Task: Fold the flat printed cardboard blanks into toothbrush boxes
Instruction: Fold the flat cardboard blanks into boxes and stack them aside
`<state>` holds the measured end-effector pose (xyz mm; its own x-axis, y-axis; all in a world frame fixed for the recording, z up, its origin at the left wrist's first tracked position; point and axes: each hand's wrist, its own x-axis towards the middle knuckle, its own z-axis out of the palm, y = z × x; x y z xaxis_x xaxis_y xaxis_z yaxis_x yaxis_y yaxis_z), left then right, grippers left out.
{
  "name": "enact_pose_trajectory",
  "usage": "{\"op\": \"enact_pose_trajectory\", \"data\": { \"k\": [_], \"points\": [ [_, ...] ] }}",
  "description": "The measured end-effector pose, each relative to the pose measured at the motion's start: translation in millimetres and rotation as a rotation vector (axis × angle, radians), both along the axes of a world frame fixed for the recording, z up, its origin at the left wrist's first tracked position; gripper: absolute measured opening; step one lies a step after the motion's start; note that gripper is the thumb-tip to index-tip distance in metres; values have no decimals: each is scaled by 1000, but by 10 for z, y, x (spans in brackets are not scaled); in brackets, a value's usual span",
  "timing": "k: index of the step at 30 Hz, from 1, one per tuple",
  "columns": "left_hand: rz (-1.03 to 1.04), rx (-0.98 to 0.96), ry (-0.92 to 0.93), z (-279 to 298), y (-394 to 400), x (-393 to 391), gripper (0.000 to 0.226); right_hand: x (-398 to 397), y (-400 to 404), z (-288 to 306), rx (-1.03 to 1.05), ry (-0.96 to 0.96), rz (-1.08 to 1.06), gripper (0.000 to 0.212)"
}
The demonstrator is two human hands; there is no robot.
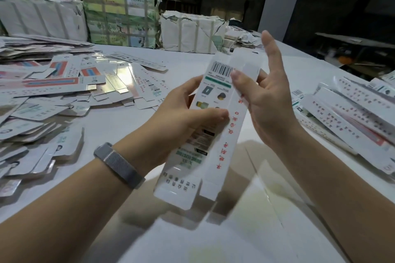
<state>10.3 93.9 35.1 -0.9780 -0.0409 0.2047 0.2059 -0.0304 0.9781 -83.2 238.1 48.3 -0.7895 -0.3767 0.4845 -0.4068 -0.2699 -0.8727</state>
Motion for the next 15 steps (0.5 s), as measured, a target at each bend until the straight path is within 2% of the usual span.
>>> {"op": "enact_pose_trajectory", "data": {
  "k": [1, 2, 5, 7, 9, 10, 13, 15],
  "points": [
    [-32, 34, 2, 2, -4, 8, 44, -3, -7, -10, 57, 58, -25, 55],
    [-60, 72, -5, 4, 7, 18, 44, -11, -17, -27, 133, 134, -66, 49],
    [-176, 286, -91, -24, 54, 23, 64, -56, -37, -84, 336, 297, -219, 41],
    [-219, 361, -144, -15, 70, 46, 52, -85, -28, -97, 357, 289, -265, 37],
    [-221, 328, -130, -29, 57, 31, 31, -94, -22, -97, 344, 267, -259, 35],
    [-219, 315, -117, -31, 49, 14, 28, -92, -24, -98, 337, 257, -253, 34],
    [-135, 283, -145, -12, 49, 31, 52, -76, -45, -110, 316, 201, -206, 26],
    [-78, 218, -153, -11, 99, 83, 55, -70, -51, -99, 330, 190, -195, 15]
  ]
}}
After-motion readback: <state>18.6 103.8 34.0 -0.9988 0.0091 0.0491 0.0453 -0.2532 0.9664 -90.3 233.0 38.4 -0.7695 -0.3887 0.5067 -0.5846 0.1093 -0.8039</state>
